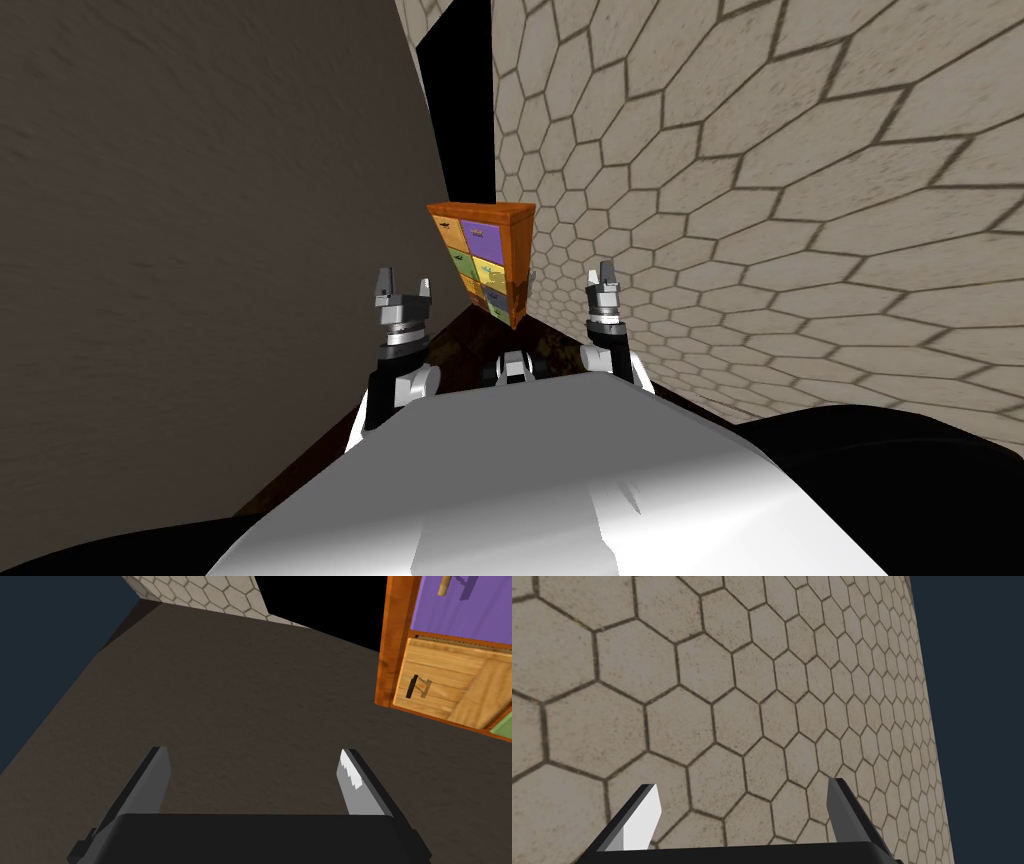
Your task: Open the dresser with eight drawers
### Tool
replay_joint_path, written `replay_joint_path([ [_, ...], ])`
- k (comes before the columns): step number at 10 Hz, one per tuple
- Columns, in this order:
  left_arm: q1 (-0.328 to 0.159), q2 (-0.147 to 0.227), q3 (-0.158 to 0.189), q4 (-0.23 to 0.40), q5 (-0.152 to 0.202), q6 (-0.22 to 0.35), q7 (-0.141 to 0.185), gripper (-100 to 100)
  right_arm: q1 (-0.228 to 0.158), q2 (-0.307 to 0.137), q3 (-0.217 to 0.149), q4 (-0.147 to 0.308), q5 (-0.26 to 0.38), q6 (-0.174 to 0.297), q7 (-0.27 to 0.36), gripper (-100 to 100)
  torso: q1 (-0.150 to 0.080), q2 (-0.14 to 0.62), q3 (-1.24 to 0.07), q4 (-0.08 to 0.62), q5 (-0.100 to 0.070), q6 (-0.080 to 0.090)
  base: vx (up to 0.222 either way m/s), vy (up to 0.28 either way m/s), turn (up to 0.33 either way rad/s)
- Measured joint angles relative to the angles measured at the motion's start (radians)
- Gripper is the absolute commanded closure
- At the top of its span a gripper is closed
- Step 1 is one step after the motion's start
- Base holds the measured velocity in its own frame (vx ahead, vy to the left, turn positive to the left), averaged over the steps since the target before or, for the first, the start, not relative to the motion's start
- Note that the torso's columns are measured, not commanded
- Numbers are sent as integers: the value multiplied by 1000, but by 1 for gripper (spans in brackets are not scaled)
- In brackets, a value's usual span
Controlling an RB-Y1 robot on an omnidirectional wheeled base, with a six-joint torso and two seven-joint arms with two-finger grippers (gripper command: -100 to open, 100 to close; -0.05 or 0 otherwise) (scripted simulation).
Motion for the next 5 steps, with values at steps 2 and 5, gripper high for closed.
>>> replay_joint_path([
  [2, -5, 26, -1, -3, -2, 41, 7, -100, 0, 0, 0, 0, 0, 0, 0, 0, 0, 3, 2, 1, 0, 0, 94, 11, -90],
  [5, -13, 69, 5, -11, -1, 104, 22, -100, 0, 0, 0, 0, 0, 0, 0, 0, 0, 1, 1, 0, 0, 0, 97, 14, -96],
])
